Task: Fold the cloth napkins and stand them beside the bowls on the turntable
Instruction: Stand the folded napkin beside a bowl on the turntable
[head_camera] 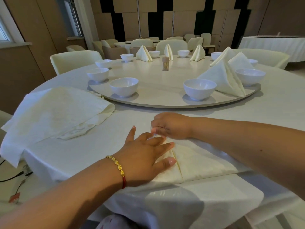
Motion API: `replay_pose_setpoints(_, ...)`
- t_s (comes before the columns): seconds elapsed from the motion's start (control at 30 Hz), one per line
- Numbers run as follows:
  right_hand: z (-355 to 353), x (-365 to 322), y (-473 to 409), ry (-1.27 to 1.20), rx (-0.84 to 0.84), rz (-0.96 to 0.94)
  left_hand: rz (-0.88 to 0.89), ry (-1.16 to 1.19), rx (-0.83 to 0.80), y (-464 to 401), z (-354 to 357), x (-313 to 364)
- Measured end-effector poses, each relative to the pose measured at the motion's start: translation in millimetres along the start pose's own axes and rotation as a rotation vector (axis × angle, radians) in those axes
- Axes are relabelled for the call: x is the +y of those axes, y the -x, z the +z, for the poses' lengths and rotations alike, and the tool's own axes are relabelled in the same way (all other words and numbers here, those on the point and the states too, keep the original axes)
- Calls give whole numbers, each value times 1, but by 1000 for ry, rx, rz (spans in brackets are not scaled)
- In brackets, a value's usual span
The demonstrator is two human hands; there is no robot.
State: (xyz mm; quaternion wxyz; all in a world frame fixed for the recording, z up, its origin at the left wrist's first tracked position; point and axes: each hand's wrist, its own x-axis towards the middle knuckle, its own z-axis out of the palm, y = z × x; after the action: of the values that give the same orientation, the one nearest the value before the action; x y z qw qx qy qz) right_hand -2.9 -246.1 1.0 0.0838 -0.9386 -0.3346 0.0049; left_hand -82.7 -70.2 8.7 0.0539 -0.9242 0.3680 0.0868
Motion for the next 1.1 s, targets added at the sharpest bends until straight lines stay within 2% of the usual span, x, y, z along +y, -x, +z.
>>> replay_pose_setpoints(0.23,-2,-3,4,-10,-23,96,14,-20,5,3,-5,3)
replay_pose_setpoints(0.4,-8,-10,7,67,-50,232,24,-58,-8,-3,-15,-1)
replay_pose_setpoints(0.5,-8,-10,14,133,-14,388,2,-121,-18,-11,-22,1)
replay_pose_setpoints(0.6,-2,-7,23,191,15,623,-34,-164,2,-17,-25,11)
replay_pose_setpoints(0.67,-1,-7,32,223,-8,798,-55,-143,5,-19,-21,19)
replay_pose_setpoints(0.73,0,-6,46,237,-29,896,-76,-83,-10,-18,-15,27)
replay_pose_setpoints(0.9,1,-13,79,193,15,984,-132,37,-3,-12,0,42)
replay_pose_setpoints(1.1,2,-21,102,148,68,1003,-129,84,38,-10,12,47)
